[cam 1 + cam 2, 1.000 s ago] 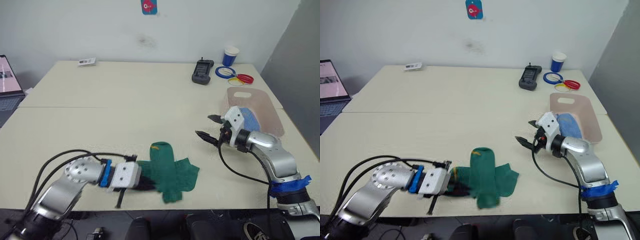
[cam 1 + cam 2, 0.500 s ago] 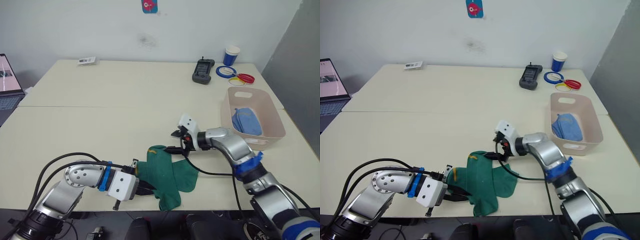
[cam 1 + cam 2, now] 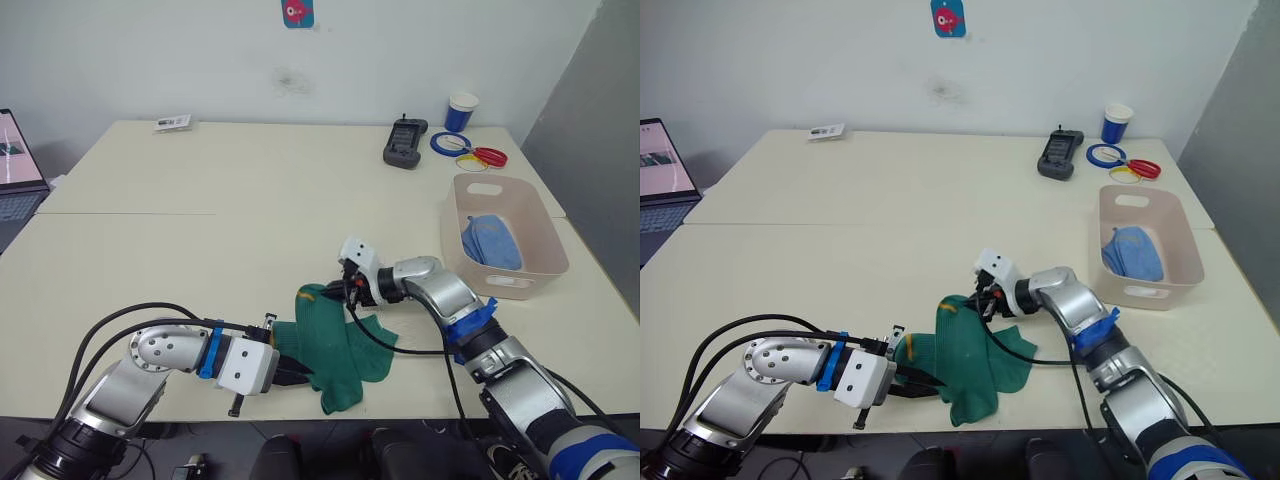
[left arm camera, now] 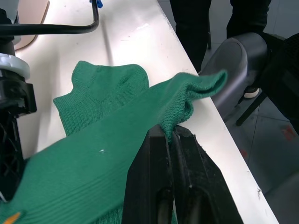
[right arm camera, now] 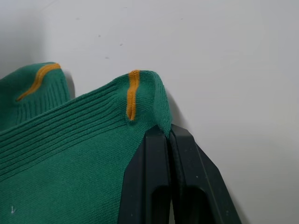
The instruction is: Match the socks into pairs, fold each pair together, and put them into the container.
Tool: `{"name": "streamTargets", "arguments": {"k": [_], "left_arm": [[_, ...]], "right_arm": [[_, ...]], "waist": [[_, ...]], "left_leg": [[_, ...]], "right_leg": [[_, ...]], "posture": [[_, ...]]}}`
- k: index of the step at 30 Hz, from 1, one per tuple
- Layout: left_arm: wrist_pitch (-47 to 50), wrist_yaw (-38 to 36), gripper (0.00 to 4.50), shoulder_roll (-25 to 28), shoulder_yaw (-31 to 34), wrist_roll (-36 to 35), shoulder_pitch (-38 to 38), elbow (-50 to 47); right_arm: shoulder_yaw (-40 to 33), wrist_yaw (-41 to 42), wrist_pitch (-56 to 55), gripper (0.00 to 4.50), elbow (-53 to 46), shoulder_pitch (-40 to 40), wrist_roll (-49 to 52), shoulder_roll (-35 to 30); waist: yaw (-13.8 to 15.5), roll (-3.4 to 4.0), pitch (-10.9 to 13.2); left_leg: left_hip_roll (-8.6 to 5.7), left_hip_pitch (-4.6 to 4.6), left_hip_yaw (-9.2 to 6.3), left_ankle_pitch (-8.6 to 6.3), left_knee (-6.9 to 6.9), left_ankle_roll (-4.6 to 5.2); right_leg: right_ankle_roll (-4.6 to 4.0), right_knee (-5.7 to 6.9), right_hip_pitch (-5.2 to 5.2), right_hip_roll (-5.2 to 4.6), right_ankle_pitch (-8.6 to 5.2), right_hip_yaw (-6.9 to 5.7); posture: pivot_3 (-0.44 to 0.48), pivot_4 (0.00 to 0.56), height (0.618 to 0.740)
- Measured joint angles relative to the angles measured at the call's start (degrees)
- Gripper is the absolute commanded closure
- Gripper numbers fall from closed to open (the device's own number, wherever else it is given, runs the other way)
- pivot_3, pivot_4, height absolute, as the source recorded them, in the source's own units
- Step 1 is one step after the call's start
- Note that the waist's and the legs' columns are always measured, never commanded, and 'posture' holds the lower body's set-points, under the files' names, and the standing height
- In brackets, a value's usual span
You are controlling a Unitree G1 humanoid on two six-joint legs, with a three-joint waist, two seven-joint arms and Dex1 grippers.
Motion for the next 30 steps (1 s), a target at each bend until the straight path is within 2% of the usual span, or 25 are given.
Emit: {"name": "streamTargets", "arguments": {"k": [7,12,16,20,25,30], "left_arm": [[-1.6,1.5,4.50,0.0,4.7,-2.8,0.0,2.0],[-7.4,1.2,4.50,0.5,7.8,-2.7,-0.7,8.6],[-10.9,0.5,4.50,0.5,8.1,-2.5,-3.3,14.8],[-12.8,-0.6,4.50,-0.2,7.6,-2.5,-5.0,17.4],[-13.2,-2.6,4.50,-0.5,5.9,-3.3,-3.3,15.2],[-9.4,-3.3,4.50,-0.7,2.3,-5.1,-1.3,5.8]], "right_arm": [[-4.4,-0.9,6.7,4.44,-8.6,4.6,1.3,-4.7],[-11.5,-6.3,18.2,4.44,-21.6,9.0,5.0,-6.9],[-15.9,-9.7,26.8,4.44,-30.4,12.8,8.6,-8.9],[-16.8,-12.7,31.3,4.44,-35.0,14.6,10.6,-8.8],[-16.5,-15.6,31.2,4.44,-34.8,14.3,11.3,-7.1],[-10.0,-15.1,22.1,4.44,-24.7,7.3,8.8,-3.0]], "waist": [[0.0,0.00,0.0],[-0.1,0.00,0.0],[0.0,0.00,0.0],[-0.1,0.00,0.0],[-0.3,0.00,0.0],[-0.6,0.00,0.0]], "left_leg": [[0.01,0.00,-0.02,0.00,-0.01,0.00],[0.02,0.01,-0.01,0.00,-0.02,0.00],[0.01,-0.01,-0.01,0.00,-0.03,-0.01],[-0.01,0.00,0.05,0.00,-0.03,-0.01],[0.03,0.01,0.02,0.00,-0.03,0.00],[0.02,0.02,0.03,0.00,-0.03,0.00]], "right_leg": [[0.00,0.00,0.00,-0.02,0.00,-0.02],[0.00,0.00,0.00,-0.01,-0.01,-0.02],[0.00,-0.02,0.00,-0.04,-0.01,-0.05],[0.00,-0.03,-0.01,-0.05,-0.02,0.02],[0.00,-0.02,-0.01,0.01,-0.01,0.02],[0.00,-0.02,-0.01,0.05,-0.02,0.06]], "posture": [[0.000,0.150,0.740],[0.000,0.150,0.740],[0.000,0.150,0.740],[0.000,0.150,0.740],[0.000,0.150,0.740],[0.000,0.150,0.740]]}}
